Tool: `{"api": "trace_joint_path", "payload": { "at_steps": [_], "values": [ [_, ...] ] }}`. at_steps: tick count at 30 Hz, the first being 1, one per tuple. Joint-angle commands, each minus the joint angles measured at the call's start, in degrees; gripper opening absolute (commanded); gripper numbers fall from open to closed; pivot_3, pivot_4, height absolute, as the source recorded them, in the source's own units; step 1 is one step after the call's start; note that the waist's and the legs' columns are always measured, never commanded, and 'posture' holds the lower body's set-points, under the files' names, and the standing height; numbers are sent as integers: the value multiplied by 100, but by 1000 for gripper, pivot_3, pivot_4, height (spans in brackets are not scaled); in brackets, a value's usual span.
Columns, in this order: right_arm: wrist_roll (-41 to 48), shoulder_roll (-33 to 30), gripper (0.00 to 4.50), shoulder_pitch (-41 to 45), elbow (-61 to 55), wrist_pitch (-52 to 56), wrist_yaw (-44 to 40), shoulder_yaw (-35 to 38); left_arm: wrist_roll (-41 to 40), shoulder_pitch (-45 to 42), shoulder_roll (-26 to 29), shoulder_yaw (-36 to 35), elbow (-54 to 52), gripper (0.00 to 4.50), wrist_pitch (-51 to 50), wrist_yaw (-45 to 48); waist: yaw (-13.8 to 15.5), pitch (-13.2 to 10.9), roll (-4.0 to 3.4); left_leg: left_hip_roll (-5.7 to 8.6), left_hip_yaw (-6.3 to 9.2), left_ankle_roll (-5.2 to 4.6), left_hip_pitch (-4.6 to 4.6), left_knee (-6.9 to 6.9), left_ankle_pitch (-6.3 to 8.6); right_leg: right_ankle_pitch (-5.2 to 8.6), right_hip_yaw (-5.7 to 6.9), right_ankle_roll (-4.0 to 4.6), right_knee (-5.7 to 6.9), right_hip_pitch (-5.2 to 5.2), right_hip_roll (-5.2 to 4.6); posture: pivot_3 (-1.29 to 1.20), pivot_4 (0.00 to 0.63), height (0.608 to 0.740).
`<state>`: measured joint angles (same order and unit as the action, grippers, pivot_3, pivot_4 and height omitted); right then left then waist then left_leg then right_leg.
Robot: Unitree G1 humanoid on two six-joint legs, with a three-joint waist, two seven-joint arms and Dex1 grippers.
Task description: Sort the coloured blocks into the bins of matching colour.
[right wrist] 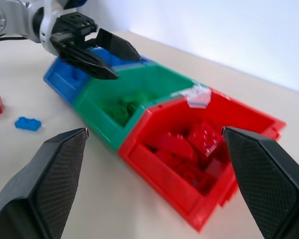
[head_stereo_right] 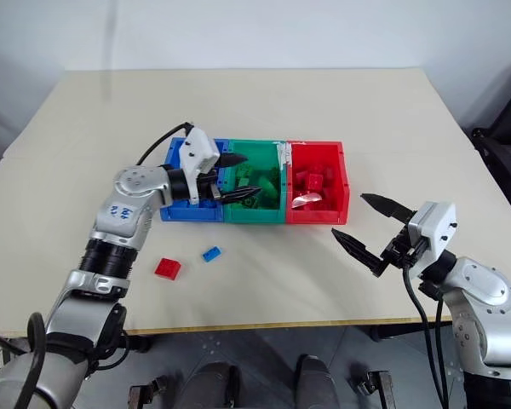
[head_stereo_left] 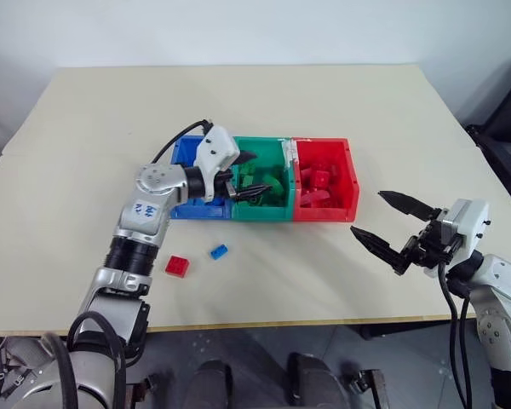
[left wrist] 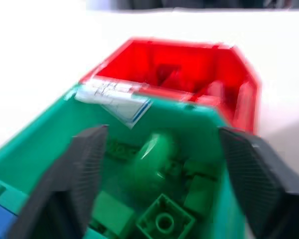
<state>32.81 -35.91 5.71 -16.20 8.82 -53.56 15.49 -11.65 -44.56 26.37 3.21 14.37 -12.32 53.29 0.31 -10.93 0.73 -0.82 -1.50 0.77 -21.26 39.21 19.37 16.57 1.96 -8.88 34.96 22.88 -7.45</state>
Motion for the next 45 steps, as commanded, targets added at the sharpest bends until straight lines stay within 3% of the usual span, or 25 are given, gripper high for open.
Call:
{"api": "trace_joint_path", "payload": {
  "at_steps": [1, 5, 8, 11, 14, 18, 23, 28, 31, 37, 45],
  "values": [
    [24, -222, 4500, 205, 199, -25, -558, -254, -282, 728, 649, -611, -754, 4484, 331, 310, -48, 0, 0, 0, 1, 0, 0, -1, 0, 0, 0, 1, 1, 0, -1, 0, 150, 740],
    [-176, -440, 4500, 492, 575, -198, -1370, -795, -1095, 2239, 1293, -1698, -1748, 4484, 105, 638, -77, 0, 0, -4, -2, -1, 2, -7, 1, 1, -1, 2, -6, 1, -1, 0, 150, 740],
    [-278, -503, 4500, 772, 890, -314, -1892, -1123, -1165, 3799, 1666, -2525, -2226, 4484, 328, 895, -70, -1, -1, -5, -1, -4, 0, -7, 6, 2, -1, 3, -9, 1, -8, 0, 150, 740],
    [-276, -436, 4500, 1043, 1123, -320, -2217, -1359, -1085, 5150, 1699, -3304, -2358, 4484, 503, 808, -48, -1, 0, -5, -4, -8, 3, -7, 13, 2, -1, 3, -13, 1, -12, 0, 150, 740],
    [-423, -436, 4500, 1195, 1355, -486, -2495, -1538, -1137, 5757, 1726, -3485, -2586, 4484, 371, 698, 27, -1, 2, -4, 4, -11, 3, -6, 16, 3, 4, 5, -13, -4, -19, 0, 150, 740],
    [-428, -395, 4500, 1354, 1545, -575, -2639, -1558, -1367, 5546, 1577, -3152, -3365, 4484, -329, 1, 117, -1, 2, -5, 25, -11, 5, -5, 17, 2, 15, 10, -32, -15, -35, 0, 150, 740],
    [-479, -489, 4500, 1323, 1643, -646, -2674, -1503, -1327, 4517, 1646, -1633, -4453, 4484, -1918, -782, 86, -1, 2, 10, 36, -7, 5, -5, 16, -1, 17, 8, -9, -19, -31, 0, 150, 740],
    [-484, -526, 4500, 1122, 1422, -589, -2514, -1407, -1113, 3399, 1664, -529, -4288, 4484, -3113, -1237, -13, -1, 1, -4, 16, 4, 5, -7, 16, 1, 17, 13, -13, -13, -5, 0, 150, 740],
    [-483, -536, 4500, 879, 1159, -547, -2334, -1320, -669, 2849, 1649, 120, -3829, 4484, -3275, -1407, -22, -1, 0, -2, 14, 5, 4, -8, 16, 2, 17, 14, -14, -13, -3, 0, 150, 740],
    [-400, -613, 4500, 426, 715, -448, -2046, -1087, -319, 2391, 1622, 593, -3359, 4484, -3385, -1446, -22, -1, 1, -3, 12, 4, 2, -9, 16, 2, 16, 13, -19, -12, -2, 0, 150, 740],
    [-394, -639, 4500, 141, 453, -418, -1840, -941, -293, 2210, 1453, 841, -3096, 1925, -3235, -1139, 34, -1, 1, -1, 11, 4, 4, -6, 16, 1, 15, 12, -19, -15, -4, 0, 150, 740]
  ]
}}
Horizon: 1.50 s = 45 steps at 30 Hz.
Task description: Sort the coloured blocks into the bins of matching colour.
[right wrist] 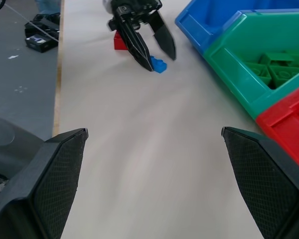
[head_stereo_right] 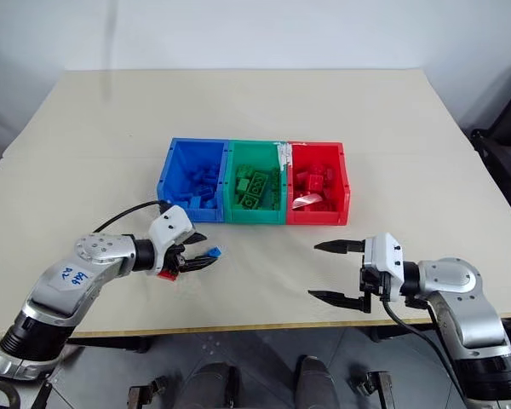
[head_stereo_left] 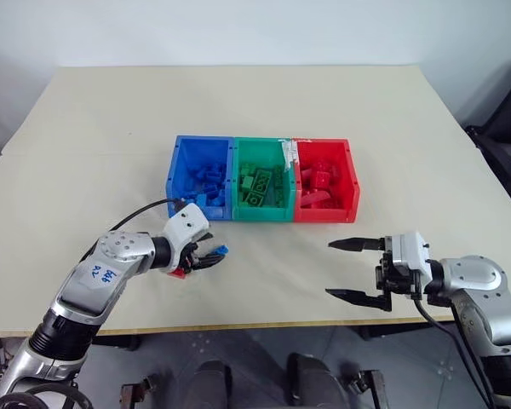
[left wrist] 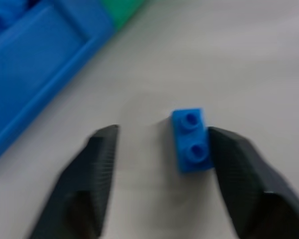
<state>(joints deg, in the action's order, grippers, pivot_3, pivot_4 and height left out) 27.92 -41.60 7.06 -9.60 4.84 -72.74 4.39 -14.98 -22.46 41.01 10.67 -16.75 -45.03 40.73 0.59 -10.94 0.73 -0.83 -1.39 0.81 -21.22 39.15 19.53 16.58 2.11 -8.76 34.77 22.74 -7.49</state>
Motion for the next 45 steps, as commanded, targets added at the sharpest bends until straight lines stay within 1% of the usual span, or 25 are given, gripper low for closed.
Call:
{"api": "trace_joint_path", "payload": {
  "at_steps": [1, 4, 5, 6, 8, 11, 13, 14, 16, 19, 24, 26, 28, 30, 32, 35, 37, 38, 40, 41, 44, 45],
  "values": [
    [95, -62, 4500, 14, -212, -13, 100, 179, 53, 15, -2, 81, 27, 1604, 61, 129, 10, 0, 0, 0, 0, 0, 0, 0, 0, 0, 0, 0, 0, 0, 1, 0, 150, 740],
    [106, -67, 4500, 6, -233, 10, 134, 208, -39, 110, -26, -98, -1, 625, 193, 190, 15, 0, 0, 0, 0, 0, 0, 0, 0, 0, 0, 0, 0, 0, 0, 0, 150, 740],
    [125, -78, 4500, -20, -246, 23, 146, 238, -144, 143, -60, -254, -23, 446, 193, 197, 16, 0, 0, 0, 0, 0, 0, 0, 0, 0, 0, 0, 0, 0, 1, 0, 150, 740],
    [158, -64, 4500, -53, -283, 43, 201, 288, -271, 182, -74, -420, -46, 448, 600, 410, 15, 0, 0, 0, 0, 0, 0, 0, 0, 0, 0, 0, 0, 0, 1, 0, 150, 740],
    [315, 21, 4500, -110, -418, 179, 418, 417, -725, 92, -252, -1031, -44, 448, 459, 367, 18, 0, 0, -2, 0, 0, -3, 0, 0, 0, 0, 0, -2, 2, 0, 0, 150, 740],
    [534, 211, 4500, -169, -617, 343, 817, 598, -984, -153, -328, -1668, 102, 448, 841, 376, 28, 0, 0, -3, 1, 0, -2, 2, 0, 0, 1, 0, -1, 1, 0, 0, 150, 740],
    [647, 341, 4500, -184, -727, 420, 1060, 692, -1111, -346, -391, -2001, 248, 448, 914, 238, 41, 0, 0, -4, 2, 4, -2, 2, -3, 0, 3, 0, 0, 1, 2, 0, 150, 740],
    [684, 431, 4500, -159, -764, 430, 1214, 740, -1138, -469, -395, -2125, 378, 448, 786, 111, 47, 0, 0, -2, 2, 4, -2, 2, -3, 0, 3, 0, 1, 1, 0, 0, 150, 740],
    [787, 558, 4500, -70, -840, 528, 1475, 794, -1060, -698, -397, -2240, 687, 448, 829, -34, 53, 0, 0, -1, 2, 4, 0, 2, -3, 0, 3, -1, 2, 0, 0, 0, 150, 740],
    [846, 759, 4500, 203, -798, 539, 1850, 858, -904, -1080, -483, -2134, 1240, 448, 1130, -51, 56, 0, 0, 0, 1, 4, 0, 2, -3, -1, 3, -1, 4, 0, 1, 0, 150, 740],
    [775, 763, 4500, 434, -609, 540, 1808, 752, -942, -1445, -700, -1877, 1821, 448, 1358, 223, 78, 0, 0, 1, 1, 2, -3, 2, -2, -1, 4, -1, 0, 1, 2, 0, 150, 740],
    [742, 747, 4500, 539, -524, 524, 1721, 678, -951, -1539, -766, -1847, 1939, 1185, 1376, 227, 69, 0, 0, 3, 0, 0, -5, 2, -1, -1, 5, -1, -1, 1, 2, 0, 150, 740],
    [696, 746, 4500, 660, -421, 503, 1629, 579, -794, -1439, -662, -1782, 1900, 1731, 1483, 247, 54, 0, 0, 3, -1, -1, -7, 2, 0, -1, 5, -1, -3, 2, 2, 0, 150, 740],
    [660, 744, 4500, 748, -335, 475, 1548, 515, -853, -1159, -581, -2014, 1678, 2368, 1583, 197, 2, 0, 0, 1, -2, -1, -5, 0, 0, -1, 5, -1, -3, 3, 3, 0, 150, 740],
    [620, 736, 4500, 848, -226, 453, 1429, 424, -954, -569, -406, -2430, 1359, 2948, 1860, 302, -76, 0, 0, -2, -3, -1, -5, -4, 0, -1, 4, -1, -3, 6, 3, 0, 150, 740],
    [580, 704, 4500, 928, -105, 445, 1195, 297, -998, 222, -222, -3005, 1030, 2948, 2273, 359, -146, 0, 0, -8, -18, -1, 0, -9, 0, 0, 5, 0, -3, 13, 3, 0, 150, 740],
    [543, 654, 4500, 953, -45, 431, 999, 223, -1201, 735, -131, -3416, 774, 2948, 2304, 463, -138, -1, 1, -10, -18, 0, -5, -11, 1, 0, 7, 0, -3, 20, 1, 0, 150, 740],
    [499, 603, 4500, 965, -5, 414, 828, 139, -1349, 1174, -71, -3737, 617, 2948, 2370, 686, -133, 0, 1, -9, -18, 0, -6, -10, 2, 0, 7, 0, -3, 20, 0, 0, 150, 740],
    [383, 522, 4500, 1000, 106, 325, 472, -51, -1439, 2129, 67, -4285, 454, 3282, 2595, 1166, -145, 0, 1, -7, -19, -5, -5, -8, 6, 0, 6, 0, -2, 19, -8, 0, 150, 740],
    [347, 497, 4500, 1016, 159, 282, 352, -107, -1483, 2428, 108, -4430, 412, 3468, 2663, 1306, -149, 0, 1, -8, -23, -6, -2, -9, 10, 0, 6, 0, -3, 19, -9, 0, 150, 740],
    [134, 405, 4500, 1184, 494, -42, -320, -445, -1305, 3258, 224, -4736, 615, 4422, 3158, 1742, -118, 0, 1, -9, -24, -8, -1, -8, 15, 1, 7, 2, -6, 18, -9, 0, 150, 740],
    [118, 388, 4500, 1240, 582, -83, -479, -508, -1311, 3388, 239, -4790, 670, 4470, 3288, 1852, -88, 0, 1, -9, -25, -10, 0, -7, 16, 1, 7, 2, -7, 18, -9, 0, 150, 740]
  ]
}}
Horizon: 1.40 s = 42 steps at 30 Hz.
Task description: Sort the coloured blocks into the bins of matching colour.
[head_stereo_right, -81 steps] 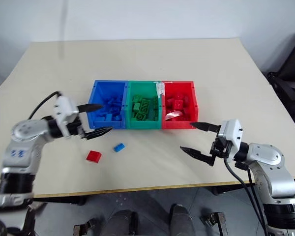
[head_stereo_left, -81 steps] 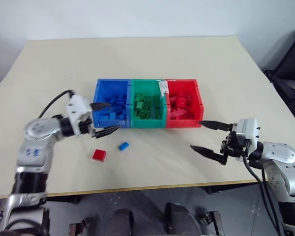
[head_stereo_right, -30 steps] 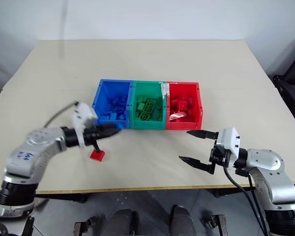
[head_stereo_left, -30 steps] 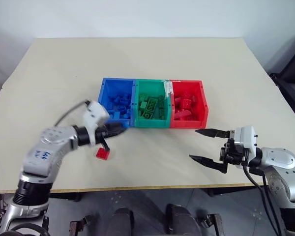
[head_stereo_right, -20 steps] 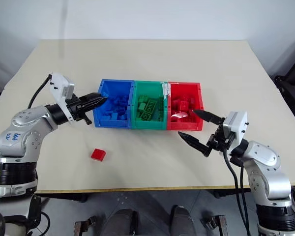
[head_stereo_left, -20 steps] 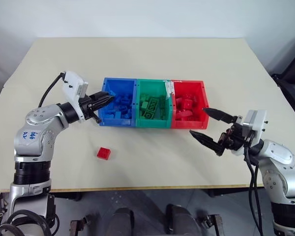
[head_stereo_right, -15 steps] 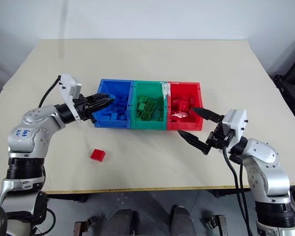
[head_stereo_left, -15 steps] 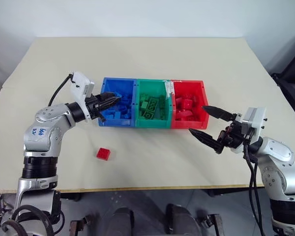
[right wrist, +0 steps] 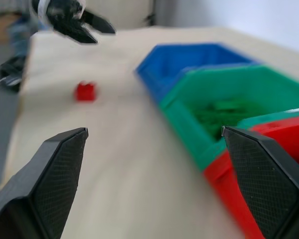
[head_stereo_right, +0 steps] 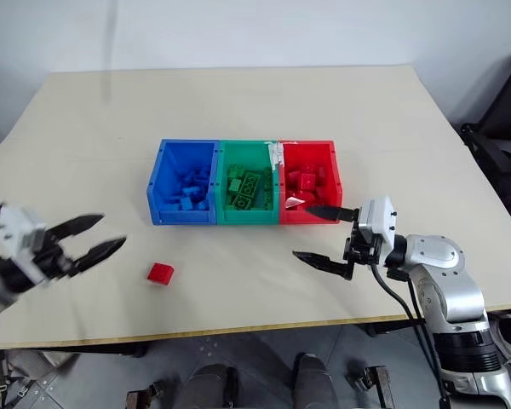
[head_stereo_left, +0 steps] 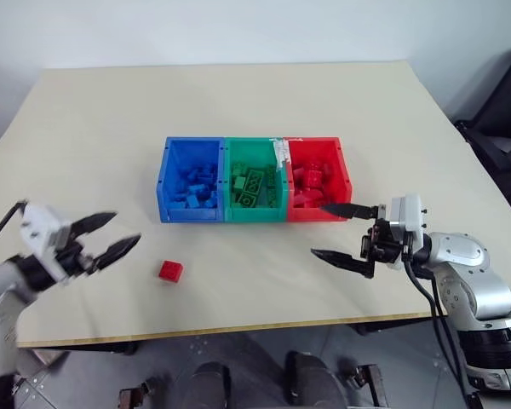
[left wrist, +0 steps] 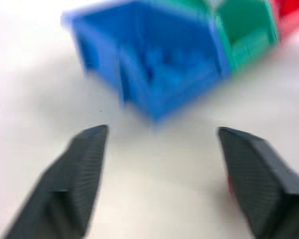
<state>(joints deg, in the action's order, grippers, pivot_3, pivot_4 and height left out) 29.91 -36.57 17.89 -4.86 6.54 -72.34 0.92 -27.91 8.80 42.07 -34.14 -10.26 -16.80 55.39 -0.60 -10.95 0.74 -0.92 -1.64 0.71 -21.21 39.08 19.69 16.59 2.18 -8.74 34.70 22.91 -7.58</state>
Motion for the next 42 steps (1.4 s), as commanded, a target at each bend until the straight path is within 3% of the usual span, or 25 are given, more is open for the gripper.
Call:
{"api": "trace_joint_path", "payload": {
  "at_steps": [1, 4, 8, 12, 19, 26, 29, 36, 42],
  "values": [
    [-70, -135, 4500, 229, 180, -244, -662, -214, -6, 353, 169, -310, 80, 4470, 620, 518, 57, 0, 0, 0, -1, -1, 1, 1, 1, 0, 0, 0, 1, 0, -2, 0, 150, 740],
    [-78, -171, 4500, 367, 348, -259, -934, -298, 31, 448, 270, -197, 144, 4470, 899, 732, 93, 0, 0, 2, 4, -2, 1, 3, 1, 0, 4, 1, -7, -1, -9, 0, 150, 740],
    [-166, -220, 4500, 403, 540, -287, -1132, -316, 284, 203, 329, 520, -3, 4470, 1238, 858, 74, 0, 0, 1, 4, -1, 0, 2, 4, 0, 5, 2, 3, -1, -9, 0, 150, 740],
    [-197, -286, 4500, 298, 511, -234, -1142, -267, 404, -534, 338, 1520, 140, 4470, 1207, 1032, 53, 0, 0, 2, 2, 0, -1, 2, 5, 0, 7, 2, 5, -1, -7, 0, 150, 740],
    [-219, -408, 4500, 160, 311, -138, -1025, -169, 1203, -1869, 529, 2863, 1448, 4470, 1730, 1652, 37, 0, -1, -1, -16, 1, -1, 2, 5, 0, 11, 1, 9, 11, 2, 0, 150, 740],
    [-256, -494, 4500, 37, 223, -183, -891, -68, 1260, -2296, 675, 3292, 1979, 4470, 1961, 2238, 46, 0, 0, -3, -43, -3, -7, 3, 7, 0, 12, 1, 24, 38, -3, 0, 150, 740],
    [-259, -479, 4500, -33, 158, -189, -805, -52, 1271, -2345, 669, 3334, 2071, 3884, 1995, 2289, 48, 0, 0, -3, -45, -3, -8, 4, 6, 0, 12, 1, 27, 41, -4, 0, 150, 740],
    [-236, -502, 4500, -286, -44, -181, -521, 75, 1184, -2607, 396, 3425, 2068, 1555, 1970, 2180, 67, 0, 0, -3, -45, -3, -7, 6, 7, 0, 12, 1, 30, 41, -4, 0, 150, 740],
    [-220, -438, 4500, -768, -111, -424, -17, 667, 553, -3755, -576, 3468, 1161, 1491, 1172, 1507, 212, 0, 2, -1, -43, -5, -17, 23, 6, -4, 12, -6, 34, 41, -6, 0, 150, 740]
  ]
}}
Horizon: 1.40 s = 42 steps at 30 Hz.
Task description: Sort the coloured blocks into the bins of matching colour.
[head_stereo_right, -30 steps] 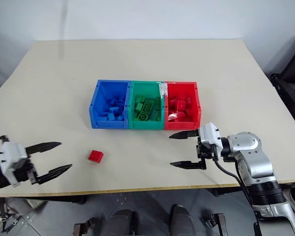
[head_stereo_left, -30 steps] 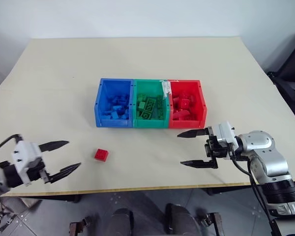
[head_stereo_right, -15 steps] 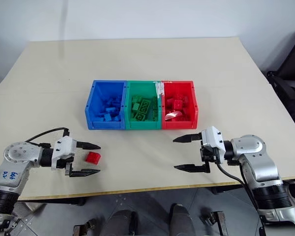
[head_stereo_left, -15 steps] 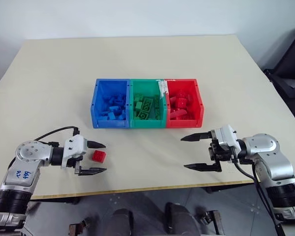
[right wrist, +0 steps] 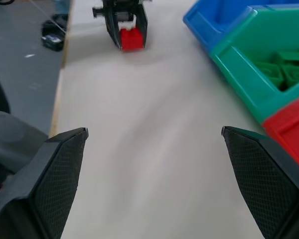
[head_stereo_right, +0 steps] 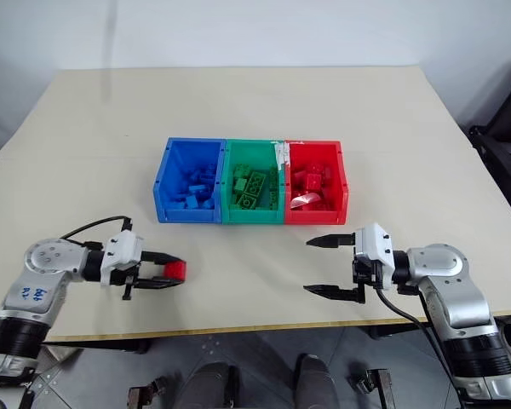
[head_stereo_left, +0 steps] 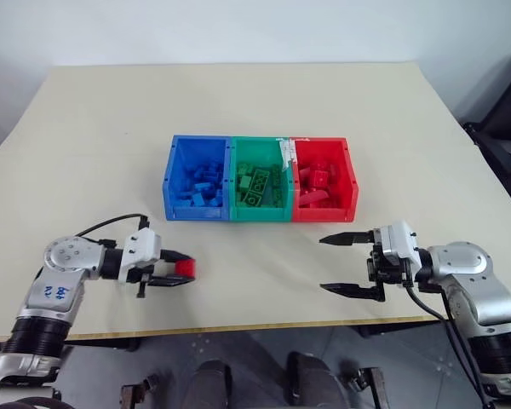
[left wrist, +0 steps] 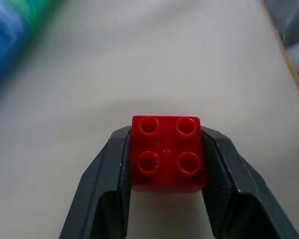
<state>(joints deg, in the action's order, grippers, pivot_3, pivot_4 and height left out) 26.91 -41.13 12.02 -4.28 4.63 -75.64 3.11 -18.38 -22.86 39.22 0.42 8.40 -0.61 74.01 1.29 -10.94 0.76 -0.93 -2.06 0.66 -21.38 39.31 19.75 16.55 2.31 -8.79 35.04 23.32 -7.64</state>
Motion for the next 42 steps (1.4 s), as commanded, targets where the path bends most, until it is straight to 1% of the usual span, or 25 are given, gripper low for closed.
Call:
{"api": "trace_joint_path", "payload": {
  "at_steps": [1, 3, 5, 7, 8, 12, 15, 18, 20, 22, 23, 27, 29, 30, 33, 35, 38, 40, 42],
  "values": [
    [80, 66, 4500, -274, -188, -246, 487, 568, -415, -820, -447, 102, -817, 1491, -633, -456, 42, 0, 1, 0, 1, 0, -4, 7, 0, -1, 0, -2, 2, 0, 0, 0, 150, 740],
    [171, 287, 4500, -467, -331, -211, 1053, 912, -444, -1450, -944, 288, -705, 1491, -928, -697, 45, 2, 3, 1, 3, -1, -9, 21, 0, -4, 0, -6, 4, -1, 0, 0, 150, 740],
    [233, 508, 4500, -690, -563, -163, 1583, 1216, -266, -2162, -1578, 392, -141, 1491, -643, -981, 38, 2, 3, 3, 3, -1, -8, 28, 0, -6, 0, -10, 2, -8, 1, 0, 150, 740],
    [280, 723, 4500, -916, -816, -94, 2064, 1451, 103, -2790, -2062, 565, 651, 1491, -275, -1206, 33, 2, 4, 4, 2, -3, -8, 33, 0, -8, 0, -14, 0, -14, 1, 0, 150, 740],
    [294, 833, 4500, -1035, -967, -56, 2314, 1560, 197, -3091, -2292, 629, 1107, 1491, -245, -1286, 28, 2, 3, 4, 2, -3, -7, 34, 0, -9, 0, -16, -5, -16, 3, 0, 150, 740],
    [307, 1118, 4500, -1405, -1474, 45, 3028, 1821, 593, -4056, -2962, 731, 2957, 1491, 292, -1549, 2, 2, 3, 4, -3, -4, -3, 29, 0, -9, 0, -17, -10, -17, 5, 0, 150, 740],
    [263, 1232, 4500, -1773, -1899, 68, 3356, 1904, 969, -4742, -3383, 725, 4517, 1491, 788, -2000, 26, 2, 3, 4, -4, -6, -3, 25, 0, -9, 0, -17, -15, -16, 6, 0, 150, 740],
    [208, 1275, 4500, -1982, -2166, 81, 3559, 1880, 1038, -5060, -3578, 559, 5322, 1491, 1053, -2069, 14, 2, 3, 5, -6, -13, -5, 21, 3, -12, 0, -23, -30, -17, 6, 0, 150, 740],
    [156, 1314, 4500, -2042, -2287, 41, 3699, 1855, 1142, -5196, -3640, 516, 5680, 2212, 1071, -2235, 9, 2, 3, 6, -9, -19, -6, 19, 7, -13, 0, -25, -36, -17, 5, 0, 150, 740],
    [134, 1339, 4500, -2042, -2332, 17, 3800, 1817, 1222, -5247, -3666, 495, 5833, 2766, 1136, -2231, 11, 2, 3, 6, -9, -20, -7, 17, 7, -14, 0, -25, -38, -16, 5, 0, 150, 740],
    [118, 1340, 4500, -2020, -2323, 8, 3820, 1775, 1277, -5241, -3653, 504, 5843, 3117, 1262, -2200, 16, 2, 3, 6, -9, -20, -7, 16, 7, -14, 0, -25, -38, -16, 5, 0, 150, 740],
    [60, 1295, 4500, -1834, -2207, -30, 3747, 1521, 1326, -5135, -3432, 408, 5662, 4389, 1516, -2054, 18, 2, 3, 6, -9, -20, -8, 17, 7, -14, 0, -26, -39, -16, 5, 0, 150, 740],
    [68, 1252, 4500, -1718, -2133, -33, 3660, 1410, 1282, -4992, -3259, 358, 5421, 4389, 1555, -1876, 9, 2, 3, 6, -9, -20, -7, 17, 7, -14, 0, -26, -38, -16, 6, 0, 150, 740],
    [84, 1181, 4500, -1593, -2029, -33, 3512, 1316, 1189, -4765, -3056, 332, 5040, 4389, 1549, -1617, -1, 2, 3, 6, -9, -20, -7, 16, 7, -14, 0, -26, -38, -16, 6, 0, 150, 740],
    [91, 900, 4500, -1144, -1565, -45, 2864, 978, 904, -3676, -2191, 221, 3239, 4389, 1121, -998, -135, 2, 0, 3, -16, -19, 4, 8, 7, -14, -5, -26, -35, -17, 6, 0, 150, 740],
    [63, 740, 4500, -925, -1260, -113, 2485, 822, 719, -2997, -1697, 59, 2114, 4389, 758, -960, -198, 3, -1, -1, -18, -14, 17, -7, 4, -12, -7, -22, -31, -14, 7, 0, 150, 740],
    [58, 563, 4500, -493, -683, -222, 1892, 599, 320, -1827, -803, -419, 468, 4389, 120, -911, -210, 2, 0, -5, -14, -10, 5, -9, 2, -8, -2, -15, -19, 4, 7, 0, 150, 740],
    [55, 530, 4500, -320, -396, -322, 1643, 541, 193, -1325, -471, -604, -170, 4389, -150, -1029, -155, 2, 0, -3, -15, -10, 3, -8, 2, -8, -2, -15, -18, 5, 0, 0, 150, 740],
    [16, 562, 4500, -6, 60, -478, 1344, 427, 100, -611, -86, -1061, -776, 4389, -488, -1285, -99, 2, 1, 0, -7, -11, 3, -4, 3, -8, 4, -15, -19, -2, -2, 0, 150, 740]
  ]
}}
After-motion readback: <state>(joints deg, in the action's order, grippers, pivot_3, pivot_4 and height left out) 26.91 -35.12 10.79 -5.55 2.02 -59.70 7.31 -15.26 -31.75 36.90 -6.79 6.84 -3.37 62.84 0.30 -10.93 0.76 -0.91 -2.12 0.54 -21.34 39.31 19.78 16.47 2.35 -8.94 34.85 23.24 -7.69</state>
